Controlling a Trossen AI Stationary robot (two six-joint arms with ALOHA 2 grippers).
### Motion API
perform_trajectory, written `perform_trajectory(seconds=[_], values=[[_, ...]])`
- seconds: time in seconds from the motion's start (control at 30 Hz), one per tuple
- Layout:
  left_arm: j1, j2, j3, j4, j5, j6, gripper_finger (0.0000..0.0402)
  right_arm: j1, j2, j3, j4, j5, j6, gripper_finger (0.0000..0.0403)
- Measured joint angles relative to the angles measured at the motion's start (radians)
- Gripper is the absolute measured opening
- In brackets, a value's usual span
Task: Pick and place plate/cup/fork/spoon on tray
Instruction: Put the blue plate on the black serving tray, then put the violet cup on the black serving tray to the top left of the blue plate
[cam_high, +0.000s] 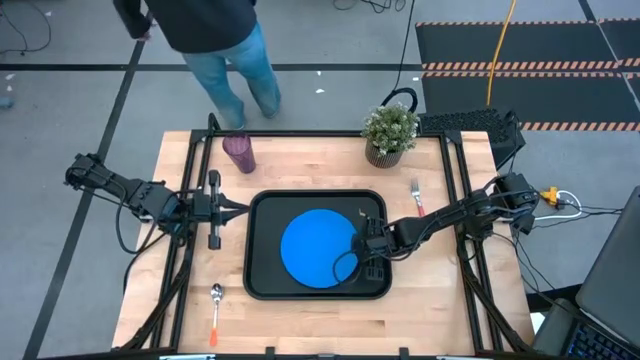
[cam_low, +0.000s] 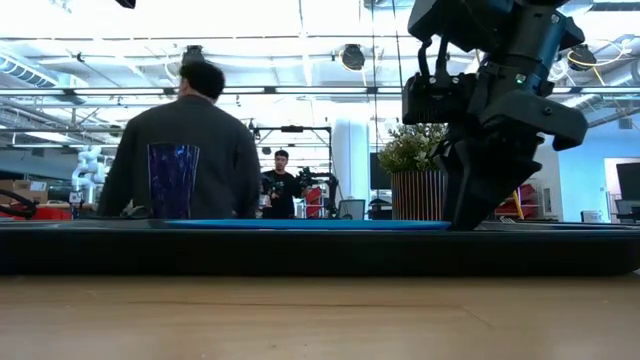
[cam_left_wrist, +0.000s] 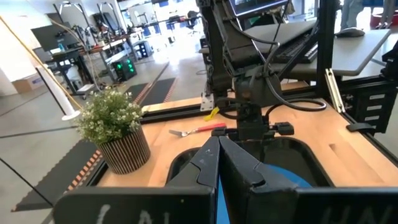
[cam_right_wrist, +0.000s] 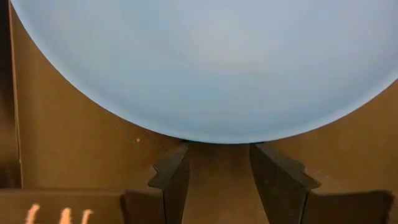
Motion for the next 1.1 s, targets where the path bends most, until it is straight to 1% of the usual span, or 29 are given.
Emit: perform_trajectory(seconds=[0.3,0.53,0.97,1.1], values=[[0.000,0.000,0.000,0.000,0.000,-0.001,0.0010,0.000,0.000,0.000,0.075,0.000,0.000,0.0157],[0.000,0.000,0.000,-0.002,0.000,0.000,0.0010,-0.001,0.000,0.000,0.039,0.002,-0.003,0.0157],[0.000,0.000,0.000,-0.008,-0.001,0.001,0.0010,-0.004,-0.001,0.000,0.099,0.003,-0.018,0.0157],[0.000,0.000,0.000,-0.024,-0.039,0.002,0.0010,-0.005,-0.001,0.000,0.118,0.003,-0.023,0.0157]])
